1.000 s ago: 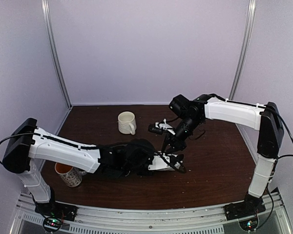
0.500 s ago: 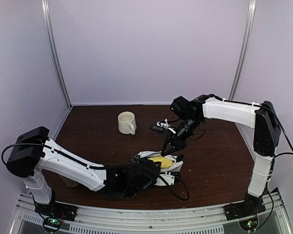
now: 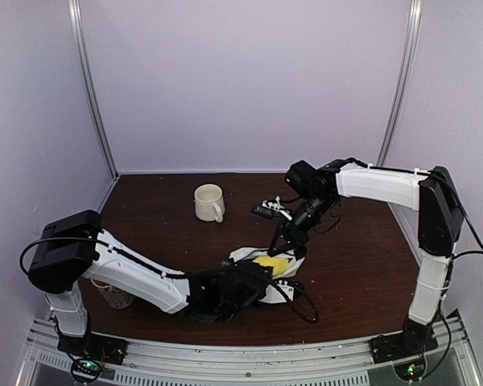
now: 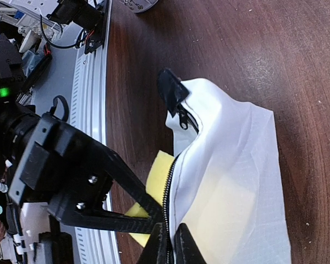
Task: Sort the hair-cutting tools
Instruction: Adjust the sponge in the kit bag.
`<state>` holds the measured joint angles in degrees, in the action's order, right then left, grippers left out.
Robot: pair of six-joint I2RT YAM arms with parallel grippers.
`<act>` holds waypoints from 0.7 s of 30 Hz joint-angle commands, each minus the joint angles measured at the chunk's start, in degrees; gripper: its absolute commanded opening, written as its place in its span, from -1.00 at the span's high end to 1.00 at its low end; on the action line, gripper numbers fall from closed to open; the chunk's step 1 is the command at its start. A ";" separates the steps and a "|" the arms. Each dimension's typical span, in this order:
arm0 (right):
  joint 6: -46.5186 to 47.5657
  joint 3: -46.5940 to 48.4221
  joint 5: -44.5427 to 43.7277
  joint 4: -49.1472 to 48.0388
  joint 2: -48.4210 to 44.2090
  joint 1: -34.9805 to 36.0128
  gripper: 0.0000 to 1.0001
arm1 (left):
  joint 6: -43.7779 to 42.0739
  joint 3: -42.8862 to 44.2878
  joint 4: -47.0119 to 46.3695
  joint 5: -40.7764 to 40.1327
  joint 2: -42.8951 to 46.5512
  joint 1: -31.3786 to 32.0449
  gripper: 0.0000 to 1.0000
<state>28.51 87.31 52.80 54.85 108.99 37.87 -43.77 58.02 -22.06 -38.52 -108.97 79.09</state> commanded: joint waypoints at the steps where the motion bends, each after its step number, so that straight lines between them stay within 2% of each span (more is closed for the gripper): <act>1: 0.25 -0.03 3.49 -0.03 -0.35 0.19 0.87 | 4.41 3.32 -0.07 7.51 -1.80 -3.08 1.00; 7: 3.69 1.45 4.01 4.18 0.35 -0.30 0.84 | 6.11 2.57 -2.37 3.13 -0.16 -4.65 1.00; 10: 4.51 2.55 2.66 4.47 -0.73 -1.56 0.66 | 9.00 2.20 0.61 3.51 2.39 -4.83 1.00; 12: 4.91 3.66 1.16 4.86 -2.35 -2.99 0.53 | 12.24 2.62 4.50 5.97 3.77 -5.99 1.00; 15: 4.42 4.54 -0.49 4.41 -5.72 -6.17 0.22 | 16.89 3.02 8.25 10.79 4.74 -8.56 1.00; 21: 7.39 2.75 -1.23 7.67 -11.22 -11.19 0.09 | 20.52 8.00 16.16 21.39 2.77 -13.45 1.00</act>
<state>33.41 89.95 52.45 59.42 102.50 28.93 -28.16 61.89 -11.94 -26.06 -105.69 68.34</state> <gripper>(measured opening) 0.446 0.025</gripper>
